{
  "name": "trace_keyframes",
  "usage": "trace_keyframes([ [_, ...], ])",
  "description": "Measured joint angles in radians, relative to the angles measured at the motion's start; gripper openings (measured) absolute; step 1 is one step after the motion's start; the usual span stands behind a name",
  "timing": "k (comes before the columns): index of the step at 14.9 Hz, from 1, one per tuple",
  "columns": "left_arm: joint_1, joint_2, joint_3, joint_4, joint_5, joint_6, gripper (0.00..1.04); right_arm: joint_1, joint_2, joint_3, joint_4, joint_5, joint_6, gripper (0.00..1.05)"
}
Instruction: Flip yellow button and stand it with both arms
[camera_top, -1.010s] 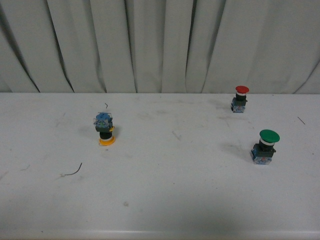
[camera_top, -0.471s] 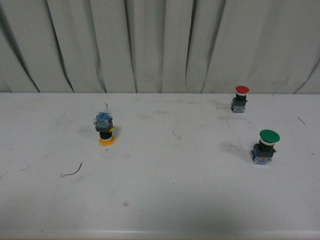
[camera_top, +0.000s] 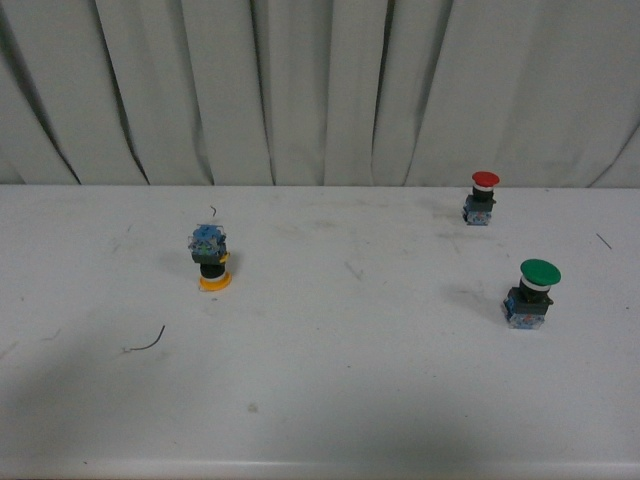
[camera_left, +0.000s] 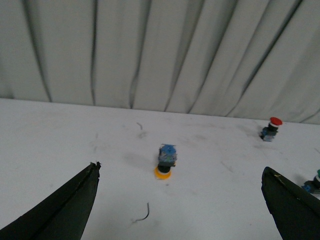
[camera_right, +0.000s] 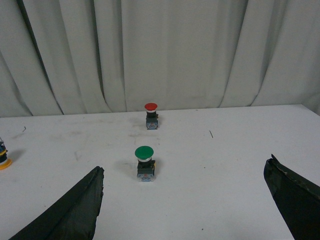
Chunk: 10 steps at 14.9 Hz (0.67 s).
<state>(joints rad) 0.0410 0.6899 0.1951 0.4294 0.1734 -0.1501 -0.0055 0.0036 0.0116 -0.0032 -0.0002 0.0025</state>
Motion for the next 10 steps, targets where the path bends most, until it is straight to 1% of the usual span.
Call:
trace_keyframes([
  [1,-0.017,0.196,0.068,0.124,0.038,0.004,0.98,0.000,0.000,0.000,0.000,0.000,0.000,0.98],
  [2,-0.041,0.386,0.184,0.209,0.073,0.032,0.98,0.000,0.000,0.000,0.000,0.000,0.000,0.98],
  [3,-0.060,0.561,0.312,0.186,0.106,0.056,0.98,0.000,0.000,0.000,0.000,0.000,0.000,0.98],
  [4,-0.084,0.729,0.436,0.133,0.113,0.081,0.98,0.000,0.000,0.000,0.000,0.000,0.000,0.98],
  [5,-0.103,0.859,0.548,0.067,0.135,0.095,0.98,0.000,0.000,0.000,0.000,0.000,0.000,0.98],
  [7,-0.153,1.094,0.800,-0.080,0.144,0.130,0.98,0.000,0.000,0.000,0.000,0.000,0.000,0.98],
  [9,-0.183,1.226,0.992,-0.206,0.143,0.148,0.98,0.000,0.000,0.000,0.000,0.000,0.000,0.98],
  [10,-0.192,1.273,1.068,-0.282,0.121,0.173,0.98,0.000,0.000,0.000,0.000,0.000,0.000,0.98],
])
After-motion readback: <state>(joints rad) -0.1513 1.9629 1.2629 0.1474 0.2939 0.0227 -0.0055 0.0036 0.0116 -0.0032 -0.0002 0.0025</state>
